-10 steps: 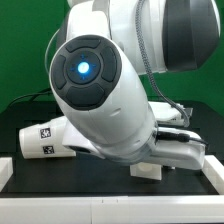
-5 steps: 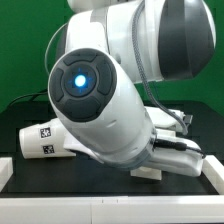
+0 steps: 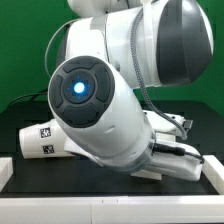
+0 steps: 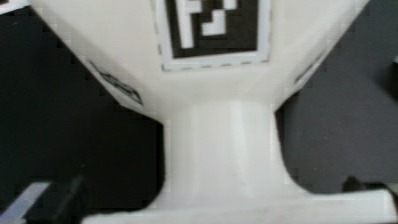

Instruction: Assemble lamp

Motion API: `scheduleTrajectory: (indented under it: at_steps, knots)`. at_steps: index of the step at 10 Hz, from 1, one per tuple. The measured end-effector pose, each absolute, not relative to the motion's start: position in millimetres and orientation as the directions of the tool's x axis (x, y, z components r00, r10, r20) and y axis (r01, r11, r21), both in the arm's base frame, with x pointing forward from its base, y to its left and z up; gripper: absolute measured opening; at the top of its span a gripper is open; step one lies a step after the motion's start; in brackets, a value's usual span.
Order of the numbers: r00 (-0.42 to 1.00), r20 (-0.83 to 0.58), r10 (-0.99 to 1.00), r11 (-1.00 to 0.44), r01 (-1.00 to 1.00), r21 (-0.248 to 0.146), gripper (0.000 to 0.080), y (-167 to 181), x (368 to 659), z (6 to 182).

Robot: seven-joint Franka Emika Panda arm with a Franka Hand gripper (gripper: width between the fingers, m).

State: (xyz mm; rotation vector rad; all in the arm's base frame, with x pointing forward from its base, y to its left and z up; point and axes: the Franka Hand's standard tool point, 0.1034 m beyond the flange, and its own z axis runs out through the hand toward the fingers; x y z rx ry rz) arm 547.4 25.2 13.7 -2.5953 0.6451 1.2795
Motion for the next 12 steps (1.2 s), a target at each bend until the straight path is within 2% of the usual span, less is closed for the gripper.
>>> scheduleTrajectory:
  at_steps: [1, 2, 9, 10, 12]
  knots:
    - [0.536, -0.788, -0.302, -0.890, -0.454, 0.032, 0.0573, 25.1, 547.4, 13.7]
    - [0.537, -0.788, -0.301, -0.891, -0.454, 0.032, 0.0530, 25.2, 547.4, 13.9]
    - [0.537, -0.788, -0.301, -0.891, -0.453, 0.032, 0.0530, 25.2, 547.5, 14.0]
    - [0.549, -0.782, -0.295, -0.895, -0.446, 0.024, 0.0530, 24.6, 551.4, 19.3]
    - [0.590, -0.752, -0.294, -0.895, -0.446, 0.000, 0.0530, 23.6, 567.2, 50.9]
